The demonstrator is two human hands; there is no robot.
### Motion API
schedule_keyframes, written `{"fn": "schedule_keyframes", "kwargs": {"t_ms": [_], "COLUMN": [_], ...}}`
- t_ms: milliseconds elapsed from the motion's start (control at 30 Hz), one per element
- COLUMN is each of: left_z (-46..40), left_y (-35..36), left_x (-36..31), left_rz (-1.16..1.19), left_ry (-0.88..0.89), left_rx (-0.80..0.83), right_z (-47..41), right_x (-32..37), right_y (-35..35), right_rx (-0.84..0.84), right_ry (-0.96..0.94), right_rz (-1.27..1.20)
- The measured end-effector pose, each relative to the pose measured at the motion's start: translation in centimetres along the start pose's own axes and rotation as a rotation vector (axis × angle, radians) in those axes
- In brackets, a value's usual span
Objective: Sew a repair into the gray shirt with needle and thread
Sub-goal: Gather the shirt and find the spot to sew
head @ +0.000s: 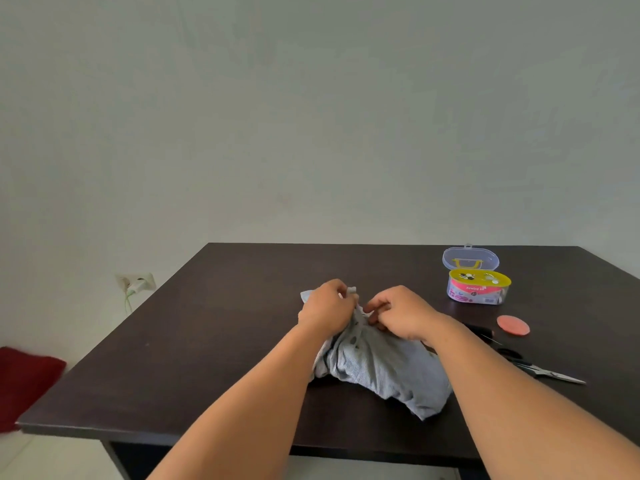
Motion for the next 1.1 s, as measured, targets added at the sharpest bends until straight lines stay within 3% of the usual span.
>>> {"fn": "schedule_keyframes", "kwargs": {"t_ms": [233, 400, 500, 667, 767, 900, 1000, 1100], "left_z": [-1.0, -1.3, -1.5, -2.0, -2.1, -2.3, -2.6, -2.8], "left_y": [-4.3, -5.8, -6.2, -5.6, -5.1, -5.7, -6.1, -6.3], "left_x": [-3.4, -5.1, -5.2, -3.4, -2.1, -1.8, -1.6, -1.2], "left_rz": [0.12, 0.349, 0.489, 0.662, 0.733, 0.472, 0.168, 0.077], "left_ry": [0.204, 0.211, 0.154, -0.037, -0.108, 0.019, 0.079, 0.051], "left_rx": [-0.242, -0.295, -0.312, -0.293, -0.215, -0.074, -0.057, -0.067], "right_z": [-0.7, -0.8, -1.0, -0.1, -0.4, -0.5, -0.4, -0.5], "right_x": [3.8, 4.9, 4.8, 6.1, 5.6, 5.8, 5.6, 5.5], "right_y": [-0.1, 1.0, 1.5, -0.2, -0.3, -1.7, -2.5, -3.2], "right_rx": [-0.044, 0.188, 0.267, 0.088, 0.073, -0.041, -0.127, -0.282], "right_ry": [-0.131, -0.033, 0.008, -0.116, -0.061, -0.15, -0.127, -0.118], "right_rz": [-0.278, -0.397, -0.33, 0.063, 0.235, 0.258, 0.257, 0.306]}}
Point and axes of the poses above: each hand's wrist, its own z-axis away from the middle knuckle, its own y-axis out of the palm, x = y × z, the point moved 7 cm from there along -z, towards the middle knuckle, and after that the axes turned 15 degrees about y, right-handed, at the moved point
